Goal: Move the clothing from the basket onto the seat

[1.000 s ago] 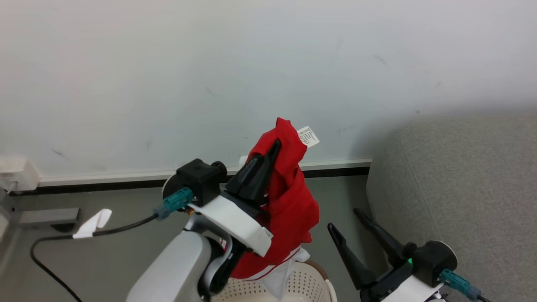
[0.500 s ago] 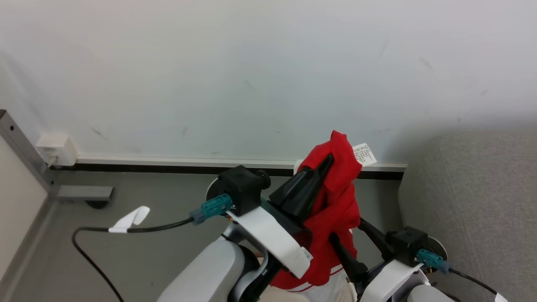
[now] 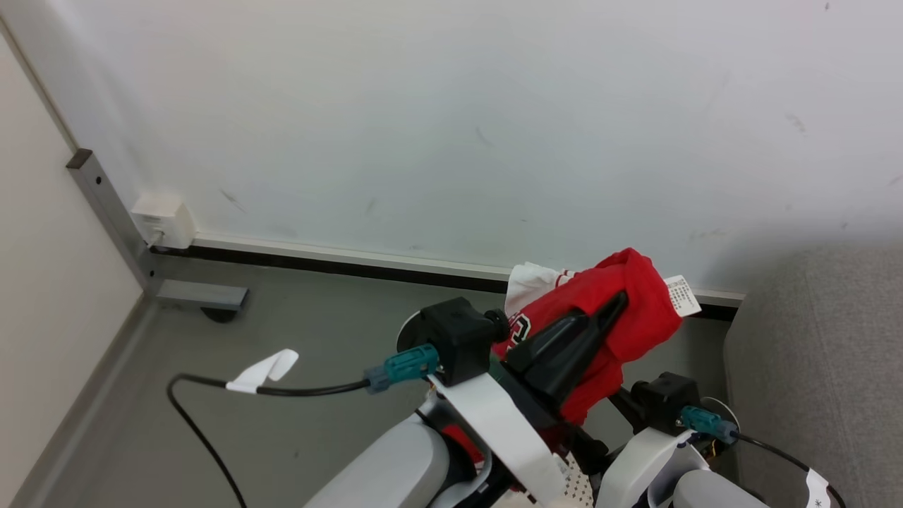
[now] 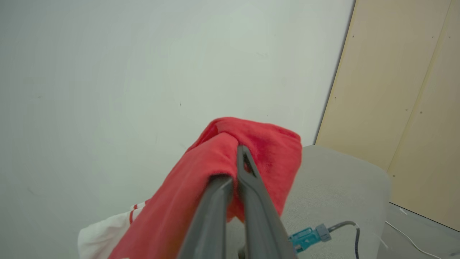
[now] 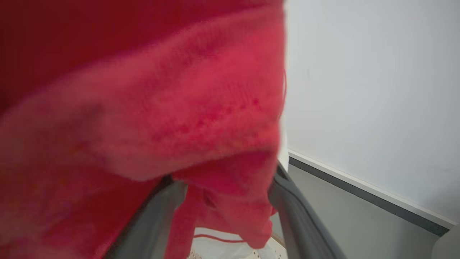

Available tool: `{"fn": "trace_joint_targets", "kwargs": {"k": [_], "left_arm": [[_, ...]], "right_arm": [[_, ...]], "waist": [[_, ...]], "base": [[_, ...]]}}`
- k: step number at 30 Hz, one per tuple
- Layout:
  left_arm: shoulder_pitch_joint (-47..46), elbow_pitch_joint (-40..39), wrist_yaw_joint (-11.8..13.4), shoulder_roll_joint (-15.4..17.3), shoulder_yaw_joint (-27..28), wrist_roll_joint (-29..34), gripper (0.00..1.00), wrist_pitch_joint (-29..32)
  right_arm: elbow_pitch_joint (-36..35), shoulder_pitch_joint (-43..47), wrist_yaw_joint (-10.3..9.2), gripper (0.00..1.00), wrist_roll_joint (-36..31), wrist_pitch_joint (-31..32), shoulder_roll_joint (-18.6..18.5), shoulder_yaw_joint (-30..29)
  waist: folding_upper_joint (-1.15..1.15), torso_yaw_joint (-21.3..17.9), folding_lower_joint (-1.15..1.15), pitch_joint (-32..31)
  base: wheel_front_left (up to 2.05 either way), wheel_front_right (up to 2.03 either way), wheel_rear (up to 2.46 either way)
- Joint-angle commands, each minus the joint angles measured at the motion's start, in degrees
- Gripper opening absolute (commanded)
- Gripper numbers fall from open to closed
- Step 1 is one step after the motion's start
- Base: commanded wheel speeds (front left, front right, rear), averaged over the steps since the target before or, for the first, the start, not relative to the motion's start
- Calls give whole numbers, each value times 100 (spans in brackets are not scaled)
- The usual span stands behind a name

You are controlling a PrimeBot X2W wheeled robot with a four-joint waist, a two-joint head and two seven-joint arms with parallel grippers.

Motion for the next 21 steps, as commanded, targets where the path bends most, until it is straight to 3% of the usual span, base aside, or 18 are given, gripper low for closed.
{"fn": "trace_joint_targets", "kwargs": {"k": [1,8,9,11,21], "left_arm": [[-47,-34,2,-28,-15,-60,0,12],[36,19,53,32,-5,-106,0,20],[45,31,65,43,4,-100,0,13],[64,51,77,60,25,-121,0,-7],[140,183,179,129,130,-197,0,-117]], "right_arm": [[69,-100,-12,100,63,-13,4,64],[-216,-147,-12,100,-12,-14,35,-39],[-296,-140,-12,49,-31,-14,25,-55],[-438,-117,-12,0,-75,-13,-19,-93],[-1023,30,-12,0,-59,-14,-178,-126]], "waist": [[0,63,0,-11],[0,90,0,-21],[0,82,0,-21],[0,59,0,-21],[0,-90,0,-5]], "base": [[0,0,0],[0,0,0],[0,0,0],[0,0,0],[0,0,0]]}}
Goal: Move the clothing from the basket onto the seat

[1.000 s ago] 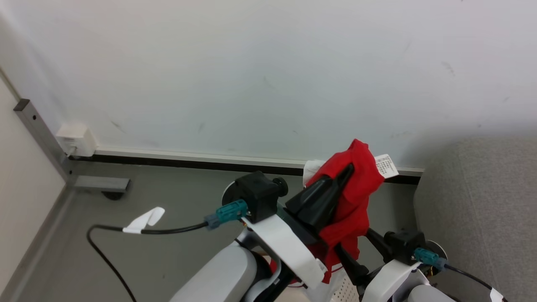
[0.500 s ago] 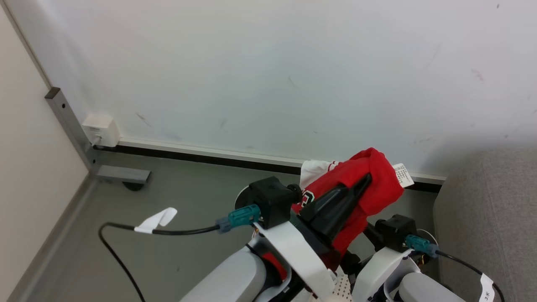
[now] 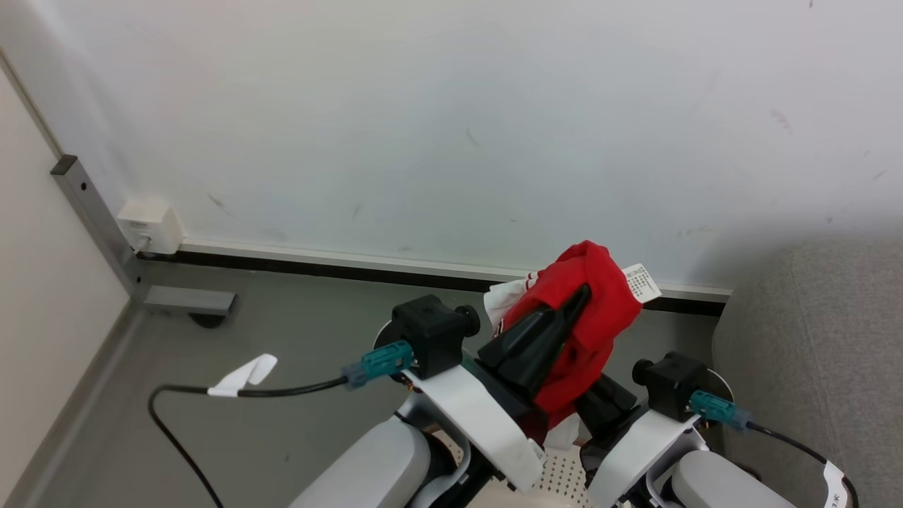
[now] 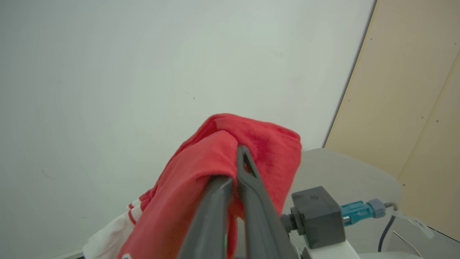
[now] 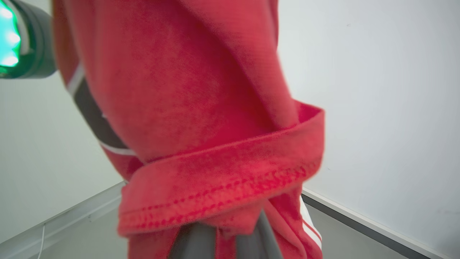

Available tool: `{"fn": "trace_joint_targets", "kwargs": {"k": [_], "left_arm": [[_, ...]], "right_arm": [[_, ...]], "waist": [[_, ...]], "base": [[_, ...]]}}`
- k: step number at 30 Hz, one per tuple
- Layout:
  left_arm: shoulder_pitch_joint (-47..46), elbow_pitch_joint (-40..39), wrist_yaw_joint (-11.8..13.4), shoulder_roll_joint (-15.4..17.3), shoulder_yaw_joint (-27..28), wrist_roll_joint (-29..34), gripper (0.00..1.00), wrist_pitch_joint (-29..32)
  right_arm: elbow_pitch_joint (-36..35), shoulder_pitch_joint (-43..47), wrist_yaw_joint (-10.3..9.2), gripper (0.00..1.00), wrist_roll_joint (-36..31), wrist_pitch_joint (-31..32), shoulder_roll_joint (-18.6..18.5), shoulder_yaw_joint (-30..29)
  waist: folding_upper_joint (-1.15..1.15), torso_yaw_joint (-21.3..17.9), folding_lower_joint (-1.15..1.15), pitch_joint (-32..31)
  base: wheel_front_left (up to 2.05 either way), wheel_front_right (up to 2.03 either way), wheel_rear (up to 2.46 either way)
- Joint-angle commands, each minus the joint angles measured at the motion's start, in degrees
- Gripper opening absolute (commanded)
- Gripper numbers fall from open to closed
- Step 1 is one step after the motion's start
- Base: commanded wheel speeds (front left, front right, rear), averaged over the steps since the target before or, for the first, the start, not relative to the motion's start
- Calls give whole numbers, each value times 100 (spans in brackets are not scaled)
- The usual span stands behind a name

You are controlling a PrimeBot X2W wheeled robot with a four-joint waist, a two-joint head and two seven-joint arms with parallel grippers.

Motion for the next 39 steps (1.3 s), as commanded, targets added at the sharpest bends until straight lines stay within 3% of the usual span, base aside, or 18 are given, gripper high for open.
{"fn": "trace_joint_targets", "kwargs": {"k": [1,14,15,16,27,39], "left_arm": [[61,19,23,56,26,-50,0,-41],[175,143,174,175,140,-78,0,-163],[178,168,198,188,149,-67,36,-167],[179,192,223,200,157,-53,100,-173],[344,311,299,297,166,-51,100,-304],[334,559,405,371,93,273,100,-674]], "right_arm": [[-86,59,-12,0,24,-15,-51,-17],[-690,362,-12,0,-195,-15,-337,-582],[-742,398,-12,0,-221,-15,-346,-660],[-795,436,-12,0,-241,-15,-372,-738],[-1454,636,-12,0,-565,-15,-742,-1795],[-2111,461,-12,0,-940,-15,-1368,-2304]], "waist": [[0,-32,0,5],[0,-297,0,34],[0,-317,0,36],[0,-341,0,37],[0,-875,0,104],[0,-1992,0,239]], "base": [[0,0,0],[0,0,0],[0,0,0],[0,0,0],[0,0,0],[0,0,0]]}}
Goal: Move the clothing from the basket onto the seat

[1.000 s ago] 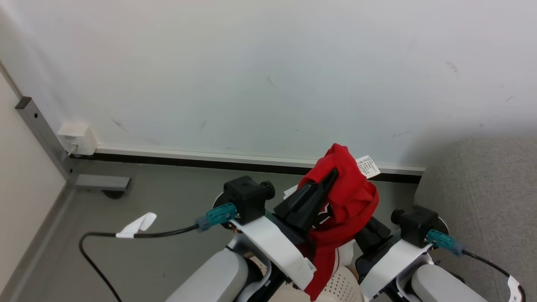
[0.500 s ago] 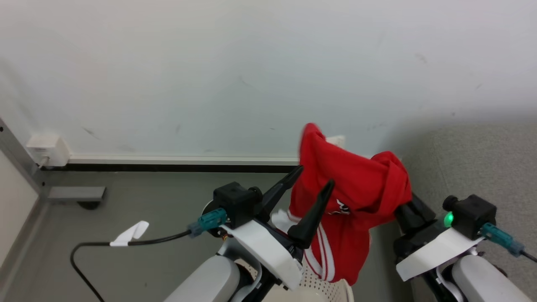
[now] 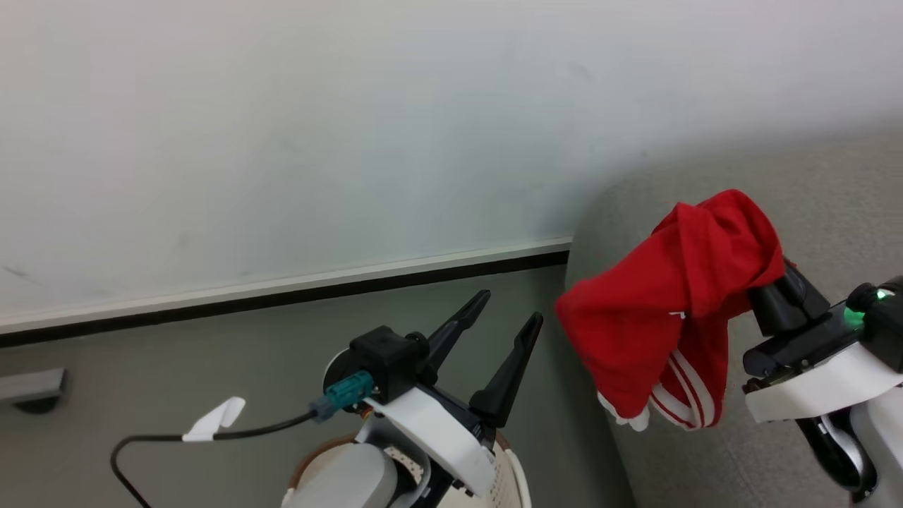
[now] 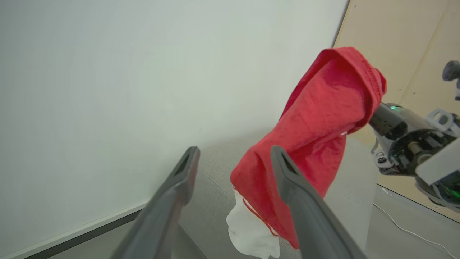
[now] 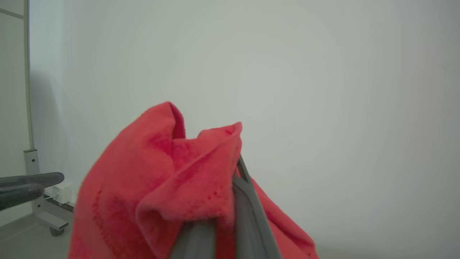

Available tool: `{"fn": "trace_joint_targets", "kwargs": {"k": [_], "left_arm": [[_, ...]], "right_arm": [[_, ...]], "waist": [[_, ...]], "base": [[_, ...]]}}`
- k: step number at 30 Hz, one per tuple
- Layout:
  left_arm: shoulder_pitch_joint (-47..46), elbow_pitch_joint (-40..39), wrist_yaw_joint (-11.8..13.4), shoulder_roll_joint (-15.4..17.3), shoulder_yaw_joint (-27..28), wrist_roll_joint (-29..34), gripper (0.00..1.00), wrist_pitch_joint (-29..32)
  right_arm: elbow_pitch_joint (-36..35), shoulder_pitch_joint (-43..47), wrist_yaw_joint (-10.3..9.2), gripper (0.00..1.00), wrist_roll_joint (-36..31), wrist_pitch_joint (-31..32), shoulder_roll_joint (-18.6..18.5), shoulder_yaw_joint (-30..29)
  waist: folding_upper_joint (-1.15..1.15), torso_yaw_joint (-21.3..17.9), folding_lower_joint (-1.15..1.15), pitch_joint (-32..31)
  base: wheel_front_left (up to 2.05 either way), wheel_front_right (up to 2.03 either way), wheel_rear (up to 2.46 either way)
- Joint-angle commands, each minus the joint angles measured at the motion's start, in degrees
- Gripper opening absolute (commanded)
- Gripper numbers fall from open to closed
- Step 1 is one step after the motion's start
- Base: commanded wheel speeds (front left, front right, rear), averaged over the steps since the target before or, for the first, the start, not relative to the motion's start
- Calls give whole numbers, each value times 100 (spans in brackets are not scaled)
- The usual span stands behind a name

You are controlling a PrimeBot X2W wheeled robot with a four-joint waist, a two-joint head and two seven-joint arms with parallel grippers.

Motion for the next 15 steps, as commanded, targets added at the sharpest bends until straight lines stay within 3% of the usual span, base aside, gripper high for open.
{"fn": "trace_joint_targets", "kwargs": {"k": [1,15], "left_arm": [[-5,48,16,27,5,106,100,-94],[-195,345,-8,111,-178,486,100,-382]], "right_arm": [[-91,-36,-12,0,-55,-15,-92,-84],[-590,417,-12,0,-314,-15,-272,-986]], "waist": [[0,-395,0,70],[0,-1676,0,217]], "base": [[0,0,0],[0,0,0]]}}
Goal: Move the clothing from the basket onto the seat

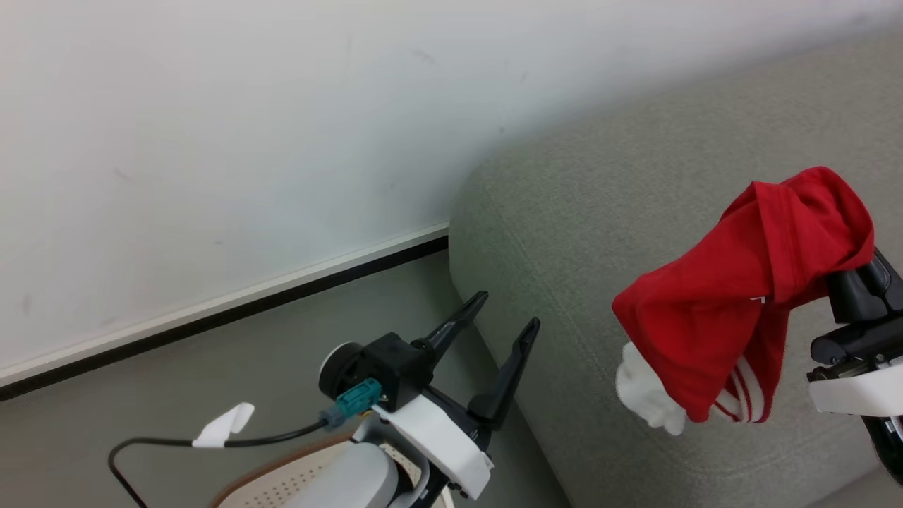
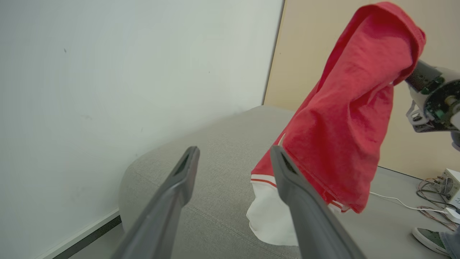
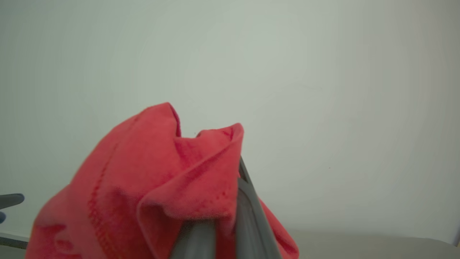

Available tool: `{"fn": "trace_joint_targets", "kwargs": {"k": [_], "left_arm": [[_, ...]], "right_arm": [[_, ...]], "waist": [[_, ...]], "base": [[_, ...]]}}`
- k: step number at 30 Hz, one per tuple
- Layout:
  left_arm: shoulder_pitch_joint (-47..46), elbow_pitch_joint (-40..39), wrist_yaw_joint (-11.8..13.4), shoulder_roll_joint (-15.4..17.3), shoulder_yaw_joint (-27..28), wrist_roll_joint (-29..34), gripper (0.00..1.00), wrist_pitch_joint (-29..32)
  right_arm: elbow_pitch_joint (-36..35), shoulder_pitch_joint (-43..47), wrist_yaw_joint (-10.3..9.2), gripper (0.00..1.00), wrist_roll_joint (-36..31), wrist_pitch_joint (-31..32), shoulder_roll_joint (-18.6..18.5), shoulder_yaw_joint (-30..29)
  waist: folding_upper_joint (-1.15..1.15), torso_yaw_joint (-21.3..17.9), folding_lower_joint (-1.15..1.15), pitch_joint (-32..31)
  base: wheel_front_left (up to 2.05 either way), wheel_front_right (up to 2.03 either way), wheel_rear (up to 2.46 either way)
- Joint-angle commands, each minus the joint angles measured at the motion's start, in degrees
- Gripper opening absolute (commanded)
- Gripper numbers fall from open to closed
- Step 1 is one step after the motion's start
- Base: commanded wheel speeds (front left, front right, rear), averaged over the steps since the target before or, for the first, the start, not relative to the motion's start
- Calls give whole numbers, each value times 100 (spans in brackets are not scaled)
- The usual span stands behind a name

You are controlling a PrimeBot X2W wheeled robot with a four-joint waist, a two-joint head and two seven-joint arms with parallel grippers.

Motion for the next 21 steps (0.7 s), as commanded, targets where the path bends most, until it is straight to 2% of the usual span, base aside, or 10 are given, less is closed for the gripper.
{"fn": "trace_joint_targets", "kwargs": {"k": [1,10,21], "left_arm": [[-83,43,-25,43,-29,138,100,-74],[-195,361,-48,48,-87,212,100,-119],[-408,574,-114,-23,-171,236,100,-118]], "right_arm": [[-86,122,-12,0,-51,-15,27,-111],[-352,398,-12,0,-53,-15,166,-440],[-513,336,-12,0,94,-15,248,-727]], "waist": [[0,-300,0,88],[0,-717,0,277],[0,-743,0,591]], "base": [[0,0,0],[0,0,0],[0,0,0]]}}
